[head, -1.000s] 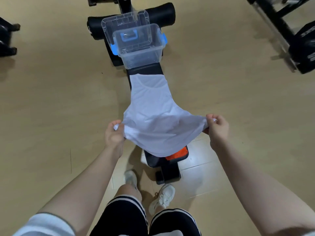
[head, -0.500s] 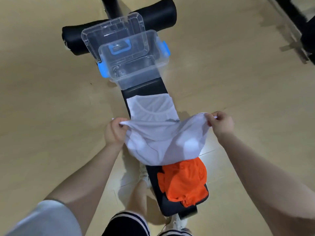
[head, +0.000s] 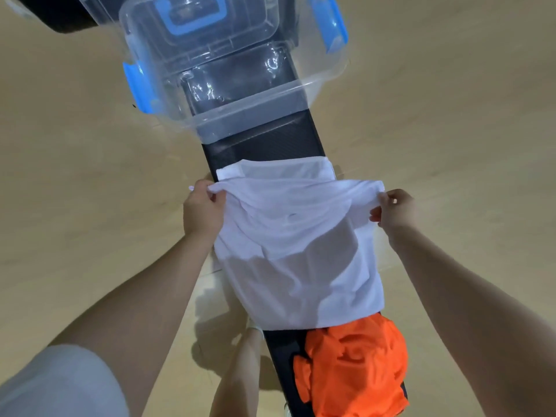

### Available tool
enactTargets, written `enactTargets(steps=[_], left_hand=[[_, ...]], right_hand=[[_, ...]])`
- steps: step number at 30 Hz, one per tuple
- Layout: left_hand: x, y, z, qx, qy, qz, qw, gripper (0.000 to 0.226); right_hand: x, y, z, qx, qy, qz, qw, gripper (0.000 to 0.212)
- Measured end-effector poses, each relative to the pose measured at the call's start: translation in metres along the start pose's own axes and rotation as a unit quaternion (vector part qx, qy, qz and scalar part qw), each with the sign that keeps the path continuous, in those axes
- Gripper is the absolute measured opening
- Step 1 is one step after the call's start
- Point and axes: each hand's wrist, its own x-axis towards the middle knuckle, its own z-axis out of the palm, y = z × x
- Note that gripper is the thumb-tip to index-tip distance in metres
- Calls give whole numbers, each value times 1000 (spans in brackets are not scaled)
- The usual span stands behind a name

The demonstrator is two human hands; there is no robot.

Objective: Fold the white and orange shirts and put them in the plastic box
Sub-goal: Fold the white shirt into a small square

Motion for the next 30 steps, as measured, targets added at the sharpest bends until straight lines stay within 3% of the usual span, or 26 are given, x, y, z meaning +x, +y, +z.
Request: enactTargets(steps=[2, 5, 7, 9, 10, 12, 16, 21, 26, 30], left_hand=[[3, 3, 7, 12, -15, 6, 1000, 39], [2, 3, 15, 152, -4, 119, 981, 57], [0, 0, 18, 252, -2, 234, 939, 52], [-2, -2, 19, 273, -27, 302, 913, 44], [-3, -2, 18, 274, -49, 305, 911, 41], [-2, -2, 16, 265, -84, 279, 919, 33], [6, 0, 15, 230, -69, 297, 924, 7], [21, 11, 8, 203, -25, 276, 939, 22], [38, 21, 10, 290, -13, 240, 926, 29], [46, 19, 15, 326, -22, 248, 912, 40]], right_hand=[[1, 1, 11, -10, -25, -11, 1000, 16], [-16, -7, 25, -164, -69, -151, 972, 48], [-30, -8, 35, -260, -93, -314, 908, 53], [-36, -4, 42, -329, -103, -444, 827, 46], [-36, -1, 43, -357, -94, -475, 799, 46], [-32, 1, 42, -388, -68, -489, 778, 46], [-27, -14, 44, -378, -52, -461, 801, 34], [-14, -48, 48, -264, -57, -362, 892, 24], [3, -64, 64, -299, -82, -295, 904, 30], [10, -67, 67, -182, -149, -246, 940, 43]])
